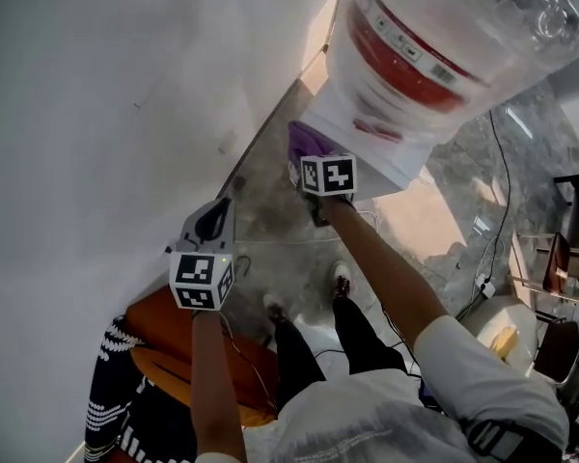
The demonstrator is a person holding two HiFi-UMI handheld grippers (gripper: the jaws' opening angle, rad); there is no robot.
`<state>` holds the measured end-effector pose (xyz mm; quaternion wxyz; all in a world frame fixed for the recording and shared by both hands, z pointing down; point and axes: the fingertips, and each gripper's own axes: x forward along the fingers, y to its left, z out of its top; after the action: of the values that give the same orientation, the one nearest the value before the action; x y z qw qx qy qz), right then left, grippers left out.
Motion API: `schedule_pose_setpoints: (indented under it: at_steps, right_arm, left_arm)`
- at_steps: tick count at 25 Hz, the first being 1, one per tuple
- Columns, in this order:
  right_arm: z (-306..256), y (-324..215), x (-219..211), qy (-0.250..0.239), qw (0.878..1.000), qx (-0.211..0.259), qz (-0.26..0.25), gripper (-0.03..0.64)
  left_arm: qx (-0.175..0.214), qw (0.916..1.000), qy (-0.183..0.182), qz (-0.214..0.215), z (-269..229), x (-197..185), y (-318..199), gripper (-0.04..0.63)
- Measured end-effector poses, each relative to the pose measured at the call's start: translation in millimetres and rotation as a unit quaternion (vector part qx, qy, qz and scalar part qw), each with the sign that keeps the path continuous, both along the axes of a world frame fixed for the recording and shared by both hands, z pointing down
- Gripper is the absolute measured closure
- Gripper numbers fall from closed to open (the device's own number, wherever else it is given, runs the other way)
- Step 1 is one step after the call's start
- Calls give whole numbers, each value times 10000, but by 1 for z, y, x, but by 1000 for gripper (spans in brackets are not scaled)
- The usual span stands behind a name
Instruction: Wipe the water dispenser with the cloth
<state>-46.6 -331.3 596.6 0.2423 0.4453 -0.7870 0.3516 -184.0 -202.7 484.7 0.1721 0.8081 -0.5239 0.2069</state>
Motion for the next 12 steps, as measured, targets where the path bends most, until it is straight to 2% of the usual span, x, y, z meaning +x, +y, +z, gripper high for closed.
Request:
schedule_pose_setpoints:
  at_steps: [2, 4, 12]
  right_arm:
    - [6, -2, 9, -451, 9974, -335, 451, 549]
    - [7, -2, 17, -697, 9942, -453, 686, 549]
    - [-2, 23, 63, -1025, 9869, -443, 1165, 549]
  left_arm:
    - [4, 10000, 14, 54, 2, 5, -1, 571]
    - [21, 10000, 43, 70, 3, 7, -1, 571]
    - [84, 9998, 112, 139, -4, 21, 6, 571]
